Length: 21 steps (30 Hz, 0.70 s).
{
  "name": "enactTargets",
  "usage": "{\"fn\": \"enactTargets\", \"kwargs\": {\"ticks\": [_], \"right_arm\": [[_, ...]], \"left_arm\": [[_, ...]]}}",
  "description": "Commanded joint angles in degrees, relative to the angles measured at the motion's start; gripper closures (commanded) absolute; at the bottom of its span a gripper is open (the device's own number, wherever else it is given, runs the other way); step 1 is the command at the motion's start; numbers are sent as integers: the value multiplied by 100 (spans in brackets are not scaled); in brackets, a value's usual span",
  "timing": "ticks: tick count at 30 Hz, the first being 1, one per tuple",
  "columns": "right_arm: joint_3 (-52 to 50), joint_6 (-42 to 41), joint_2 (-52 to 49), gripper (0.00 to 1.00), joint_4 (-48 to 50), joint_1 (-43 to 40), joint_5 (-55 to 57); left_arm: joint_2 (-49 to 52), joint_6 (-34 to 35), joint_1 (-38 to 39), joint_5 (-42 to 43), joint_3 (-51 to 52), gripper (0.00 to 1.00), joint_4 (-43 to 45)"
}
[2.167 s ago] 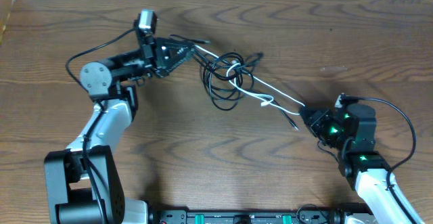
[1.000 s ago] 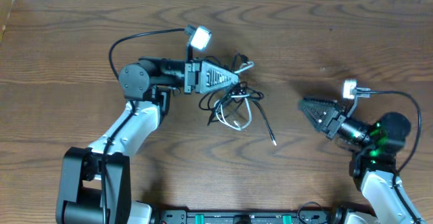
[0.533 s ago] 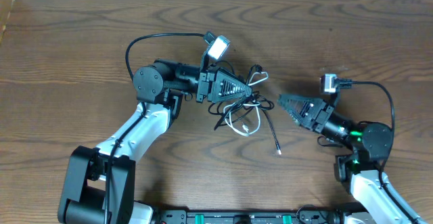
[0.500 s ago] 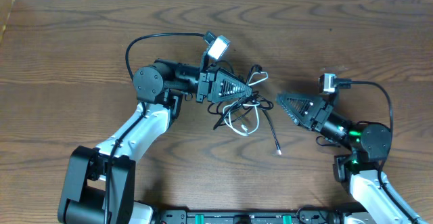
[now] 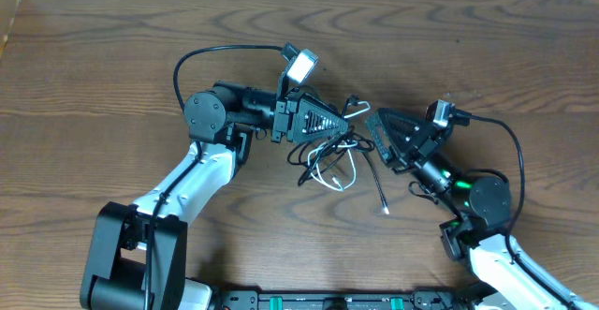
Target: Untangle cables
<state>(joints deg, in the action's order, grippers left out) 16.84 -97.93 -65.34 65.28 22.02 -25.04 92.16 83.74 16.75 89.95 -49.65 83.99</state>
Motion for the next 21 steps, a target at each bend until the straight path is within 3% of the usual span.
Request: {"fn": "enactTargets", "kwargs": {"ticks": [1,5,10,12,14,18,21], "right_arm": [[367,-20,-297,51,-52,142,321],[592,-15,-590,65,-55,323,286],[643,291,-629,98,39,267,358],[643,601,-629,99,70,111,372],[643,627,-629,99,225,-164,306],[643,627,-629,99,623,-472,284],[640,627,-629,99,573,-579,278]], "left_arm": [[-118,-103,122,7,-190,86,55],[-118,-103,199,7,-190,86,52],[-118,-101,199,7,-190,86,52],[-118,-101,199,7,-190,86,52],[-118,-101,199,7,-190,78,52],[-118,-103,199,7,-190,71,55],[-118,-103,199,7,-190,70,55]]}}
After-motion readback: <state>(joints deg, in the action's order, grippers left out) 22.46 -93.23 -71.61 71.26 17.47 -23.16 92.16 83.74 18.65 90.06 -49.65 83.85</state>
